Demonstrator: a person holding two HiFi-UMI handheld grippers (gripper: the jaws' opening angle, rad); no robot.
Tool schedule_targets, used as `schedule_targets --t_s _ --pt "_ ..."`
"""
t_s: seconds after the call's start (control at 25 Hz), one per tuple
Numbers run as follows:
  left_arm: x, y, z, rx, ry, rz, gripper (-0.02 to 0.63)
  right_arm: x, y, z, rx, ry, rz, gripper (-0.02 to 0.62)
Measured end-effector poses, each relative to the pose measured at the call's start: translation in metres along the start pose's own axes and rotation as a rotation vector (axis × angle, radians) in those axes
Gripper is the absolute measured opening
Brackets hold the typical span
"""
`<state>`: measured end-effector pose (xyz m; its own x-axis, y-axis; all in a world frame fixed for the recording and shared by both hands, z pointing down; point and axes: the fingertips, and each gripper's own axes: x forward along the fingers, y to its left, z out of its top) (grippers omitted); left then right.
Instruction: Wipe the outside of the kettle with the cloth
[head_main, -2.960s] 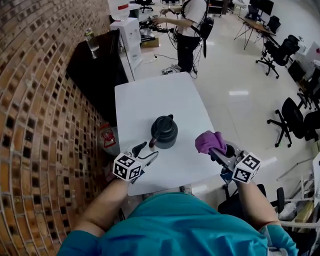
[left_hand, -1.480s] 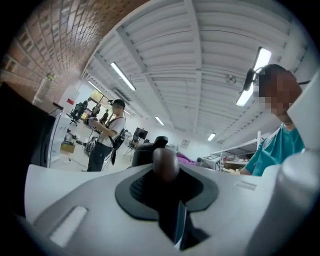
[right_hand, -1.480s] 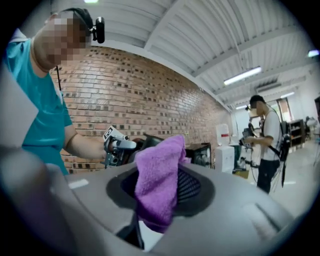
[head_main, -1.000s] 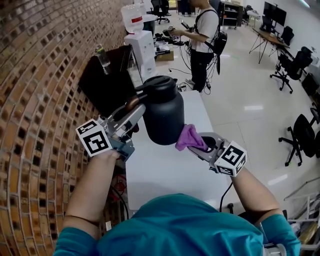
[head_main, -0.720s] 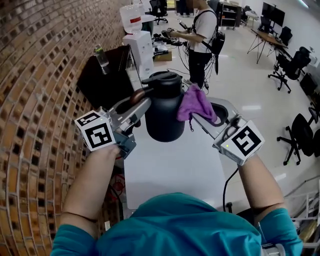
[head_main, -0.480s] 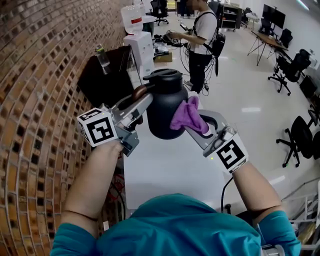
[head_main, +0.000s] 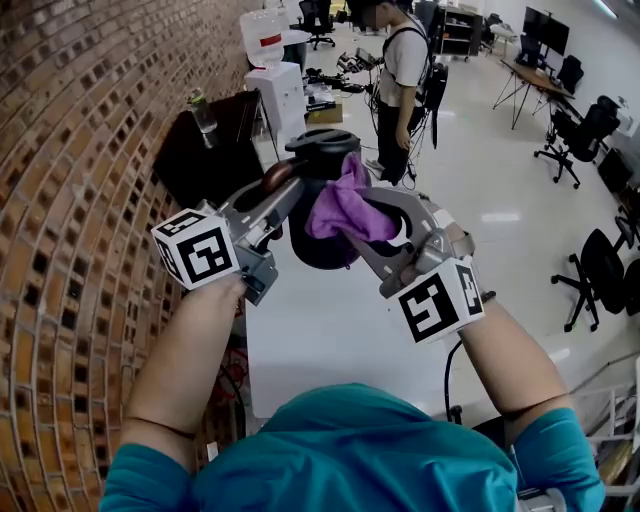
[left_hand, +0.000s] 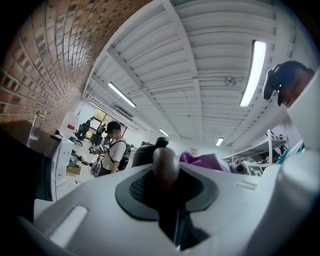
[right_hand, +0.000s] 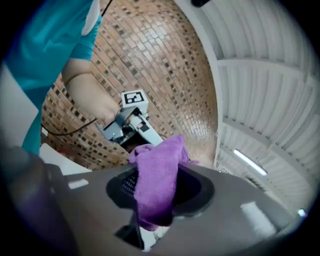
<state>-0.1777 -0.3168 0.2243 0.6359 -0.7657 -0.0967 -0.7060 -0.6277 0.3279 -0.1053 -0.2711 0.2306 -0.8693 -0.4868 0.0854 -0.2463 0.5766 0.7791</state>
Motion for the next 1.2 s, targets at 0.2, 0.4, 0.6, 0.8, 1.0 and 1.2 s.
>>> schedule_targets --t_s 0.2,0.4,0.6,0.8,1.0,1.2 --pt "0.002 -0.004 0.0 -0.015 -0.02 -0.027 0.095 0.004 0.078 -0.029 -0.105 0.06 0.16 0.12" --pt "-0.01 -0.025 0.005 0.113 -0.031 -0.177 0.091 -0.035 0.121 -0.06 0.183 -0.04 0.38 0.12" --pt "-0.042 -0.048 0.001 0.314 -0.054 -0.443 0.089 -0.082 0.041 -0.074 0.757 -0.281 0.326 0.12" --pt "-0.091 -0.069 0.007 0.297 -0.132 -0.792 0.086 -0.105 -0.001 -0.064 0.892 -0.465 0.332 0.121" --pt "-0.112 -0.106 0.014 0.166 -0.157 -1.014 0.081 -0.097 -0.005 -0.006 0.765 -0.584 0.446 0.121" --pt "-0.116 -0.121 0.022 0.135 -0.217 -1.041 0.075 -0.098 0.032 0.007 0.64 -0.571 0.585 0.121"
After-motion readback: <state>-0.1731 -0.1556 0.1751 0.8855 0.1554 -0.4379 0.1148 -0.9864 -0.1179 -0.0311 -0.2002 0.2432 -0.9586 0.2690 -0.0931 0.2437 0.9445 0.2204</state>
